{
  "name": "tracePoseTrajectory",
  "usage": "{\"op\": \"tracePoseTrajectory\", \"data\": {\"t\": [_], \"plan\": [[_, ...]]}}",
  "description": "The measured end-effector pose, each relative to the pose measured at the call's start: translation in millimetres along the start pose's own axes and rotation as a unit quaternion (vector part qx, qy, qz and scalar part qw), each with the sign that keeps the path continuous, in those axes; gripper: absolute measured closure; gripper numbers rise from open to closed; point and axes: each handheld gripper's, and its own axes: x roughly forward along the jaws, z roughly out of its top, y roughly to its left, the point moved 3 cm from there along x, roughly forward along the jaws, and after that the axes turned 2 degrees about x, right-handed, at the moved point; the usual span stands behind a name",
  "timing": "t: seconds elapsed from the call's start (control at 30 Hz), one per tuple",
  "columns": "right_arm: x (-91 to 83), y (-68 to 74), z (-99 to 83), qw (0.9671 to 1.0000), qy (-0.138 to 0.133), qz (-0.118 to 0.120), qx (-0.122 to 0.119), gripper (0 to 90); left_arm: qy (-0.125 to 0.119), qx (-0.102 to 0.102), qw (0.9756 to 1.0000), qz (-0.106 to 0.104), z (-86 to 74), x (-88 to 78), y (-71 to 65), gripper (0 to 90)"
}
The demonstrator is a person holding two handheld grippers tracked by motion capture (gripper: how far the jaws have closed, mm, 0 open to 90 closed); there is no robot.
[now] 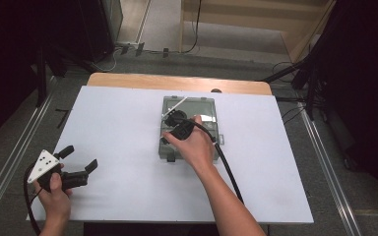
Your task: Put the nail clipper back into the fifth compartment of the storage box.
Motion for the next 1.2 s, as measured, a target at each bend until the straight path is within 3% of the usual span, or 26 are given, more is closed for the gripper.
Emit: {"op": "tracePoseTrajectory", "data": {"t": [0.23,0.33,0.37,0.4,0.5,1.2], "plan": [[-12.0,-3.3,-3.3,0.9995,-0.031,-0.002,0.001,23.1,0.001,0.001,1.0,0.001,0.0,0.1,-0.2,0.0],[-17.6,-2.5,-5.8,0.9981,-0.051,-0.034,0.001,8.0,0.001,0.001,1.0,0.0,0.0,0.0,-0.1,0.0],[-19.3,-0.3,-7.8,0.9953,-0.065,-0.07,-0.01,1.8,0.001,0.001,1.0,0.001,0.0,0.0,-0.1,0.0],[-21.6,0.1,-9.3,0.9933,-0.072,-0.089,-0.015,0.0,0.0,0.001,1.0,0.001,0.0,0.0,-0.2,0.0],[-28.4,-0.5,-14.5,0.9935,-0.09,-0.07,-0.007,0.0,0.001,0.003,1.0,0.001,0.0,0.0,-0.2,0.0],[-73.1,-21.4,-65.2,0.9809,-0.18,-0.073,-0.004,0.0,-0.002,0.002,1.0,0.001,-0.1,0.1,-1.4,0.0]]}}
